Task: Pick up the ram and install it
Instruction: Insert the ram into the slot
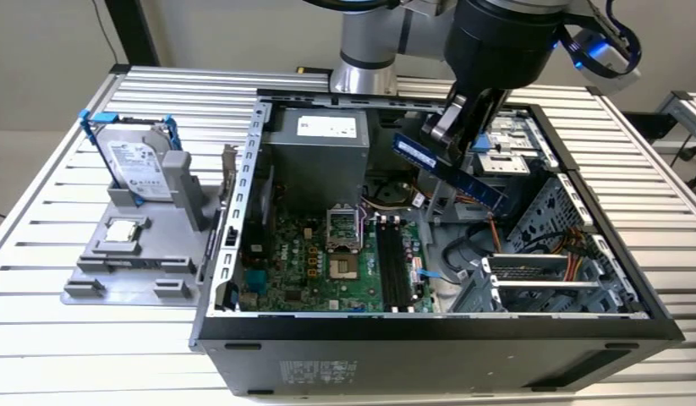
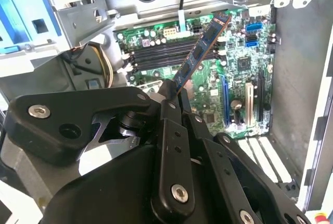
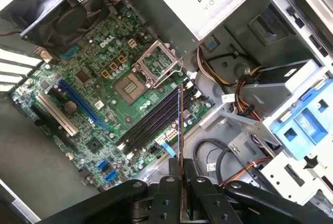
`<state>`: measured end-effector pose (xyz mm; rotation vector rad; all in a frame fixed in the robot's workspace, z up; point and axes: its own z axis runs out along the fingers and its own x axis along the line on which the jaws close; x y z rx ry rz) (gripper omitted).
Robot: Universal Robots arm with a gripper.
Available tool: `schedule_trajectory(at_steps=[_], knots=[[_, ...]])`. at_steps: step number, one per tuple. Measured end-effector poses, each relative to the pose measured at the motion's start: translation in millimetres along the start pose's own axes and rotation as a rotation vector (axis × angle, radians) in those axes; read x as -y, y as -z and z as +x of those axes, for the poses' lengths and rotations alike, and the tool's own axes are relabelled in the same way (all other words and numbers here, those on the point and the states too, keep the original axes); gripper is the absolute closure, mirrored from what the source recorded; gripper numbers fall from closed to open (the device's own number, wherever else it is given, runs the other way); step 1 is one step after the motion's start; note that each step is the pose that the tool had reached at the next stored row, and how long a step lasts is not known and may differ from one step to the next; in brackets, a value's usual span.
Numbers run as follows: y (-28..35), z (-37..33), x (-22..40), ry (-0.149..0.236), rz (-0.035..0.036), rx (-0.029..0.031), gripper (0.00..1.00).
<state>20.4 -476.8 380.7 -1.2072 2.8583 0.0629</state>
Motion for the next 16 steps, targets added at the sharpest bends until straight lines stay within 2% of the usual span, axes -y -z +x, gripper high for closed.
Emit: schedule_trajectory(at_steps=[16], knots=[[0.1,0.8,0.8,-0.079,0.004,0.0018,1.0]])
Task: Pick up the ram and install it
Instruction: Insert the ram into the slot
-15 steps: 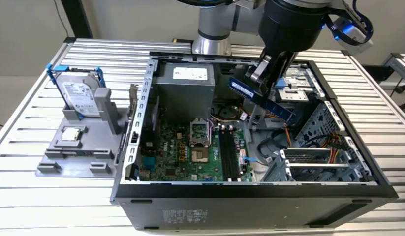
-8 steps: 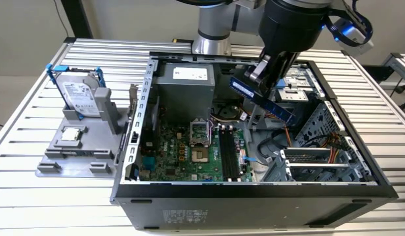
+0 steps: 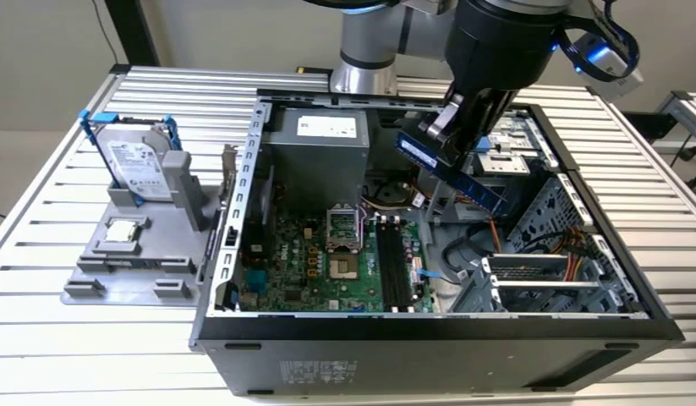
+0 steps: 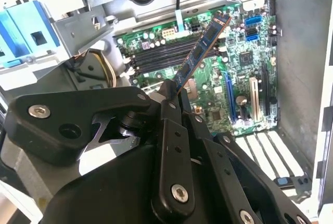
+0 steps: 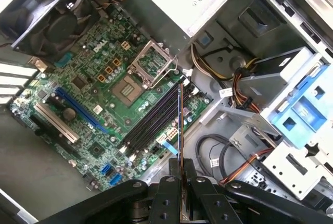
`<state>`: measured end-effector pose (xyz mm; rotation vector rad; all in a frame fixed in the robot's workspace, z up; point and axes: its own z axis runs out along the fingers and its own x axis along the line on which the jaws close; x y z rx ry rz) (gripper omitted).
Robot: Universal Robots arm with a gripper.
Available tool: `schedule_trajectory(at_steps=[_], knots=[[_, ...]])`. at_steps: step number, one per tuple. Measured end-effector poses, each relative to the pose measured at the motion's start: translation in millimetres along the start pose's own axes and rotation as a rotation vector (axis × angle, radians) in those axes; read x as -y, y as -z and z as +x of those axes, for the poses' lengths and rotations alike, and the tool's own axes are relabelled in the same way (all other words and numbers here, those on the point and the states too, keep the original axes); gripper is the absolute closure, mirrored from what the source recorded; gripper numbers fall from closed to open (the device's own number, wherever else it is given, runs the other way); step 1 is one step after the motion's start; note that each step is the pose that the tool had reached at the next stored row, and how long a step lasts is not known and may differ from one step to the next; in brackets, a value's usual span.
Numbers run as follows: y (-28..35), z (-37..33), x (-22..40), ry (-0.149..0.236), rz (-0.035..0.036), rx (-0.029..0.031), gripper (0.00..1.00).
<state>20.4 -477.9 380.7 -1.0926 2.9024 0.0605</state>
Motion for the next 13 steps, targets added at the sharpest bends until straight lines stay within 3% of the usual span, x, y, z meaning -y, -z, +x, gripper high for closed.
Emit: schedule_trajectory(at_steps=[13], knots=[[0.0,0.3,0.3,-0.06,0.003,0.0014,1.0]])
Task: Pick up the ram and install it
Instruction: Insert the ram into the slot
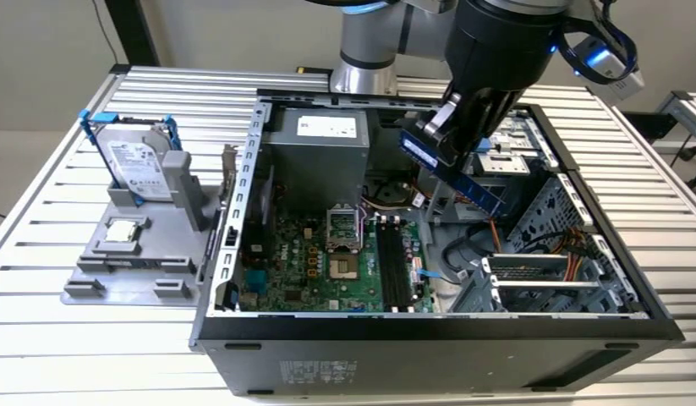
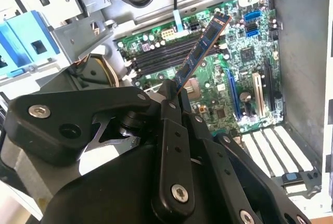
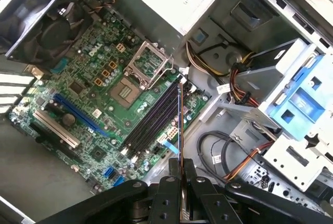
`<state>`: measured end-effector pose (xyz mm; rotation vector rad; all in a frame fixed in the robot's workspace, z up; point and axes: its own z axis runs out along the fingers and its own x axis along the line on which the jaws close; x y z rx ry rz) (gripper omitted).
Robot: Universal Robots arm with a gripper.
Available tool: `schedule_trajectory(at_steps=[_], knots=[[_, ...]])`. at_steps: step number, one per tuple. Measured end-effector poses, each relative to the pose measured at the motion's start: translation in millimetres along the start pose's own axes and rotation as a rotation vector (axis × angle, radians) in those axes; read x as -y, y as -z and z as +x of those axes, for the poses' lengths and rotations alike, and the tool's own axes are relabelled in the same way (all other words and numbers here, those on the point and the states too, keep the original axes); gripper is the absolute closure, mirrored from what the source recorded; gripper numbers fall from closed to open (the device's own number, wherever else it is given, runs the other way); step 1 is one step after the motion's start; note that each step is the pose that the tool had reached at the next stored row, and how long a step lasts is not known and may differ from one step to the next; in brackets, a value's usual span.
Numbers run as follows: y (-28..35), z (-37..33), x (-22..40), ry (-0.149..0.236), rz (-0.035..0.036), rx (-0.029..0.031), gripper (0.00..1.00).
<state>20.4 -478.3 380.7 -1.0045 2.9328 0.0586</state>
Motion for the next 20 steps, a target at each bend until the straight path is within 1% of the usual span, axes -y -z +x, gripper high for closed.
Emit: schedule_trajectory(at_steps=[11,20], knots=[[0.0,0.3,0.4,-0.052,0.0027,0.0012,1.0],[0.1,0.9,1.1,-0.103,0.0053,0.0023,1.0]])
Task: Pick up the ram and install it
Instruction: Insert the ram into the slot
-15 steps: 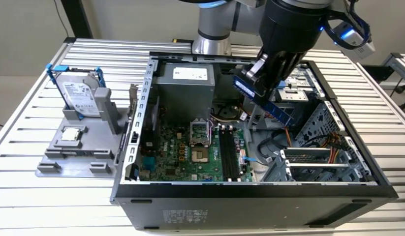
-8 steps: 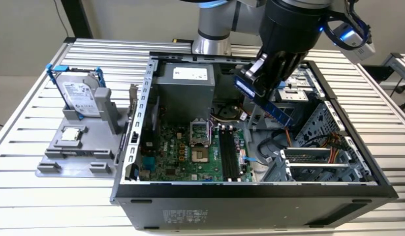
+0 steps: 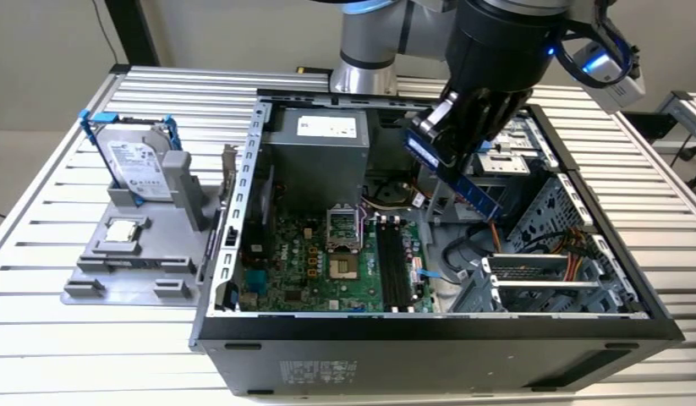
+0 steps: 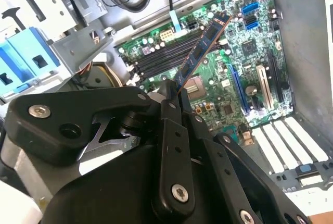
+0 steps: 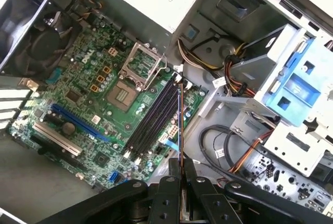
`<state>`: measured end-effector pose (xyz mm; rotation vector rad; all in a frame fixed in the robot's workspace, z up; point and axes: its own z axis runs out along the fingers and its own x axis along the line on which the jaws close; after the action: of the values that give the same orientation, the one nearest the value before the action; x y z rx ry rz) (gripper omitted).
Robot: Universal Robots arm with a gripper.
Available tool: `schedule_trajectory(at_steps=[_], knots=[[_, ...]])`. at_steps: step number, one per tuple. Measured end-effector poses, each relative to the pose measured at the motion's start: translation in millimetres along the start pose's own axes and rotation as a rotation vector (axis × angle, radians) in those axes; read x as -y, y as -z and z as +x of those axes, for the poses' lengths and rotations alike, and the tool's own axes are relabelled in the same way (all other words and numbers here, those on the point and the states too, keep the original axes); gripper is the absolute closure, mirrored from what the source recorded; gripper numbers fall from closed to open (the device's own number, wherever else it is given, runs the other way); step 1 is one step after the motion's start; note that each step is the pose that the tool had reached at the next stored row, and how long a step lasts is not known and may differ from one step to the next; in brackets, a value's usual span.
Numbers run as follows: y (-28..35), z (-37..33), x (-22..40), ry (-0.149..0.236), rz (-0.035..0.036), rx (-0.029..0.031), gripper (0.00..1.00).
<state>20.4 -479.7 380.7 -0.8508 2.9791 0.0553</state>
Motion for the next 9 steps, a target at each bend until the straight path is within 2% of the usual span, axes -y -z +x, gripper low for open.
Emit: schedule_trajectory(at_steps=[9], knots=[[0.1,0.5,0.9,-0.055,0.0028,0.0012,1.0]])
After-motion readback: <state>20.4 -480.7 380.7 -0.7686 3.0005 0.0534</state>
